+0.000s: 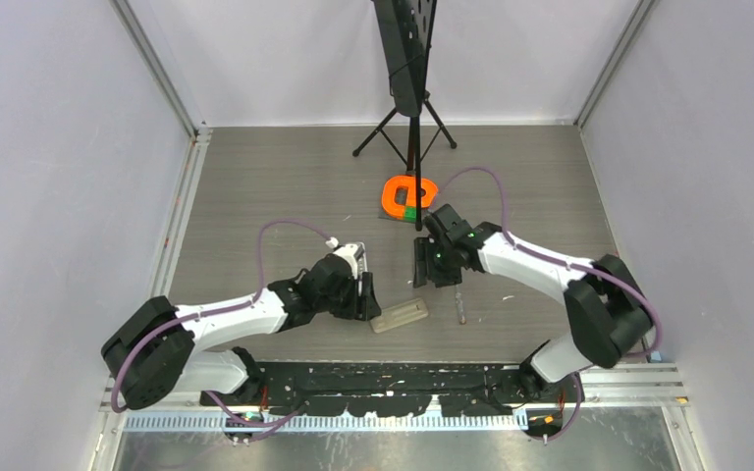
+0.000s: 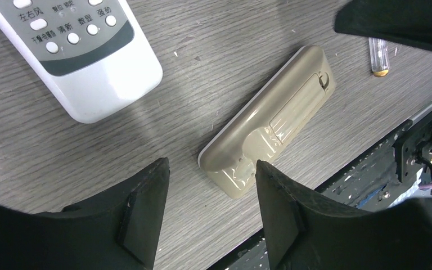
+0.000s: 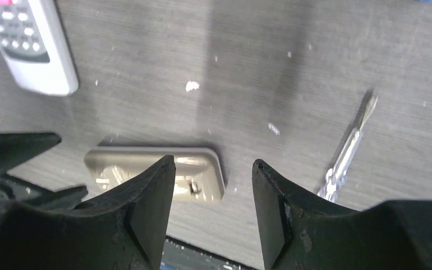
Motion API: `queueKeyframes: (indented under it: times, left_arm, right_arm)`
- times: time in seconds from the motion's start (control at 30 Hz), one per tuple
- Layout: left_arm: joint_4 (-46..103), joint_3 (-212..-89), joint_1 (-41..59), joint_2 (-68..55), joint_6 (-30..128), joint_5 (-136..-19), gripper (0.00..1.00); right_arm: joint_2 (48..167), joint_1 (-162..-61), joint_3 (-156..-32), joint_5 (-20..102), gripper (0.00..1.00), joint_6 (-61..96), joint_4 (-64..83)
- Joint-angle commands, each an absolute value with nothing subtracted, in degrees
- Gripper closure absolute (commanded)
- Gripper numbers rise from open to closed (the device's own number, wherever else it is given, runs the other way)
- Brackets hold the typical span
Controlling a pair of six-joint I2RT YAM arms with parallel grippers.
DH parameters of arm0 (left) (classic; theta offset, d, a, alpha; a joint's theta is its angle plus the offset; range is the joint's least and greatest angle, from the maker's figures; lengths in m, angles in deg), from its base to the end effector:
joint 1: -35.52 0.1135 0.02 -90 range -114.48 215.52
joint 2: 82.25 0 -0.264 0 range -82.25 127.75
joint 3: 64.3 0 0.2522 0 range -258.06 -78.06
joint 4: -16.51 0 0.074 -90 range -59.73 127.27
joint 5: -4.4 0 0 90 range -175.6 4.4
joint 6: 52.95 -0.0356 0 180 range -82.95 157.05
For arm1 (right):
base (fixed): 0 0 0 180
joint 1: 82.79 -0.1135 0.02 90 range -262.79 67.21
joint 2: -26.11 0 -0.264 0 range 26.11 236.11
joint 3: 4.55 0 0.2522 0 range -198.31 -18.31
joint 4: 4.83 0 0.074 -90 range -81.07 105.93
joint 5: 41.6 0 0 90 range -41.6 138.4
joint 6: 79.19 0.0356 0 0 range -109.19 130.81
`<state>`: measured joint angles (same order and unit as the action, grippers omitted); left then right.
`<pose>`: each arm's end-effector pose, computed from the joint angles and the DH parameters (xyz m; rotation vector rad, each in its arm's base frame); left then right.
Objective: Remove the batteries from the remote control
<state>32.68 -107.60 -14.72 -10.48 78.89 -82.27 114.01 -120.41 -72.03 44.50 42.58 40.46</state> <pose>0.1500 -0.1836 0.1671 0.2145 2.5044 -0.8068 0.2296 0.1800 0.1895 -0.1634 2.7962 0.4215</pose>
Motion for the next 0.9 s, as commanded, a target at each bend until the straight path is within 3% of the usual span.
queueKeyframes:
  times: [0.0, 0.13, 0.87]
  left_arm:
    - [32.65, -107.07, -15.05, -12.09, 82.58, -82.63, 0.41]
    - [30.96, -105.96, -15.91, -11.68, 87.56, -83.66, 0.42]
    - [30.08, -106.08, -20.32, -9.02, 92.99, -89.06, 0.50]
  right_arm:
    - [104.13, -120.23, -67.10, 40.09, 0.44, 47.28, 35.62]
    - [101.02, -120.31, -62.53, 37.16, 0.50, 52.67, 29.90]
    - [108.06, -123.11, -60.78, 32.22, 0.55, 52.68, 26.19]
